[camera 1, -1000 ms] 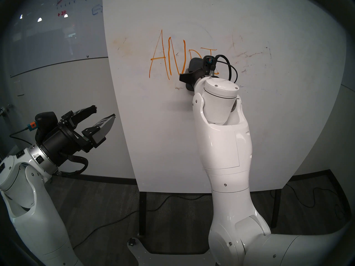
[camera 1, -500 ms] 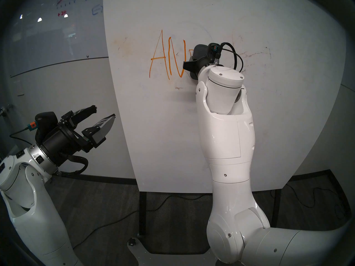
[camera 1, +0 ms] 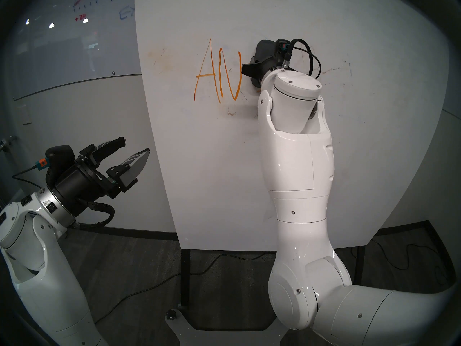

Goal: Erase all marks on the whiteboard with the eraser

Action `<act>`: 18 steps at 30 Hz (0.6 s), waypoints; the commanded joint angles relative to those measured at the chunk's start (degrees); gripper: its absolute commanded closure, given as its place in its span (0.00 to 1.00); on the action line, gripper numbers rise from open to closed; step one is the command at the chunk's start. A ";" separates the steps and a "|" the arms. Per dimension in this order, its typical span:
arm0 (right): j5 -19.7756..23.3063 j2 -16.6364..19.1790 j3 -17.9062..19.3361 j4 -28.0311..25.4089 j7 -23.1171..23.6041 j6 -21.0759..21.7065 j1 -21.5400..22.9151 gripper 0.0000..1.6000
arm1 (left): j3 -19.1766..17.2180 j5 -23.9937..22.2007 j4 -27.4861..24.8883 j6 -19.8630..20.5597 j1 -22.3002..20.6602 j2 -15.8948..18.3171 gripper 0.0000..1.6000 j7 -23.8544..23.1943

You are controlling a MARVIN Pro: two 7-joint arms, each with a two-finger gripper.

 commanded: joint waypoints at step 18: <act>-0.82 -0.06 4.77 7.21 -1.71 1.87 7.21 1.00 | 0.16 -0.23 -0.92 0.10 0.04 0.11 0.00 0.28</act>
